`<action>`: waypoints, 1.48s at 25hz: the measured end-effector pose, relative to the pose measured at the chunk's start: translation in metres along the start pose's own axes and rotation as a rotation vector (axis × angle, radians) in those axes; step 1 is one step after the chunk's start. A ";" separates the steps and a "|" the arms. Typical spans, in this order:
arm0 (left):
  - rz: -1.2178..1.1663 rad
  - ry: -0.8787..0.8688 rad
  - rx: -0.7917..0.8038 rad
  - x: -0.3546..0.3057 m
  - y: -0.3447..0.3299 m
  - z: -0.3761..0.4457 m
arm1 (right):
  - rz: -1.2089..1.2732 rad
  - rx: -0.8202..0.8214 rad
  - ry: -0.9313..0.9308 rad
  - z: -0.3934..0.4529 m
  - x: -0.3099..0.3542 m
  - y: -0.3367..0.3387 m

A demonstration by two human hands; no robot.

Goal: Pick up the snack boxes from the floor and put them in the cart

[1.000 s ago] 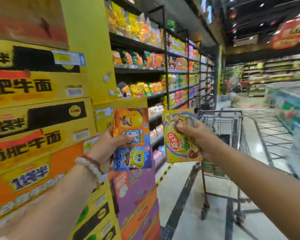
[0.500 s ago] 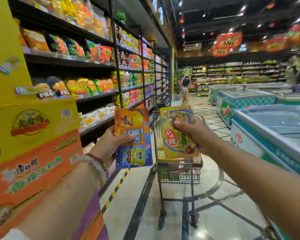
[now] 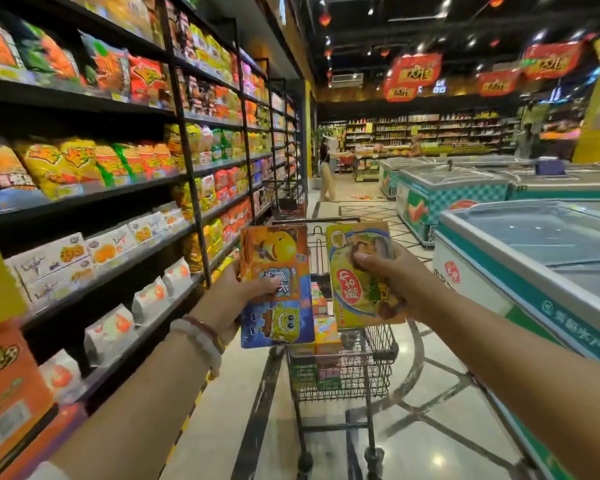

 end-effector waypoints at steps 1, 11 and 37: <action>-0.005 0.009 0.006 0.005 0.005 0.019 | 0.006 -0.014 -0.010 0.013 -0.008 0.003; -0.057 0.158 0.044 0.105 0.013 0.182 | 0.017 -0.098 -0.116 0.132 -0.101 0.068; 0.095 0.700 -0.297 0.410 0.069 0.386 | 0.069 -0.081 -0.836 0.336 -0.468 0.090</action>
Point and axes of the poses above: each hand's wrist, its own z-axis towards the middle knuckle, its own y-axis out of the back of the hand, x = y × z, the point moved 7 cm from there along z, towards the middle knuckle, and after that the axes turned 3 degrees about -z, right-handed, at the moved point
